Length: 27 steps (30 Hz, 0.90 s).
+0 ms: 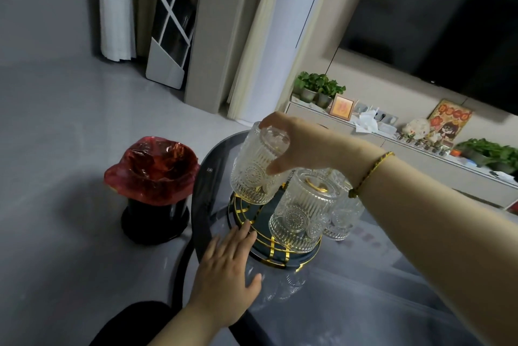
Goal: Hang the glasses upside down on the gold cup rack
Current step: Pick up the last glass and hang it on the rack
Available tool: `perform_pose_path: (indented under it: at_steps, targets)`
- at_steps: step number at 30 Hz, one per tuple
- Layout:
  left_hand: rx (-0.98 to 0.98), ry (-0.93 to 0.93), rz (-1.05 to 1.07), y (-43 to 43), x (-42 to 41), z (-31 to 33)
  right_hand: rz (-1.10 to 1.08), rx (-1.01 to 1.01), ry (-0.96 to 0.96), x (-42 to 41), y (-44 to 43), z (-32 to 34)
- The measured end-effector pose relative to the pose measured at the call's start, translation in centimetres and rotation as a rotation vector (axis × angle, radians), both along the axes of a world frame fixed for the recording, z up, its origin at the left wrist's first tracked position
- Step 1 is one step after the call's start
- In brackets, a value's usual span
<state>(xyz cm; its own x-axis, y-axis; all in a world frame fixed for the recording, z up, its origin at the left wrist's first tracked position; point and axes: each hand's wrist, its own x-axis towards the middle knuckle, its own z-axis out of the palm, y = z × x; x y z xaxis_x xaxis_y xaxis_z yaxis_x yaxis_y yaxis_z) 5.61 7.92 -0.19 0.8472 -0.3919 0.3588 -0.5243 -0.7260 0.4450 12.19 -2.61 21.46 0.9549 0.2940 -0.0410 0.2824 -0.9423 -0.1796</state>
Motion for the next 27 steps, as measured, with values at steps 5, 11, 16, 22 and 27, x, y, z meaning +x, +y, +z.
perform_pose_path:
  at_steps: [5,11,16,22,27]
  targets:
    - [0.026,-0.001,-0.002,0.0,0.0,-0.4,-0.008,-0.019,0.018,0.5,-0.1,-1.3]
    - [-0.031,0.026,-0.021,-0.2,0.4,-1.4,-0.032,-0.012,0.045,0.3,-0.1,-2.4]
    - [-0.057,0.02,-0.025,-0.1,0.2,-1.1,-0.032,-0.002,0.038,0.1,0.0,-2.6]
    - [-0.035,0.033,-0.018,-0.1,0.3,-1.3,-0.026,-0.001,0.048,-0.3,0.1,-2.6]
    - [-0.025,0.052,-0.009,0.0,0.3,-1.2,-0.029,0.03,0.041,-0.1,-0.2,-2.9]
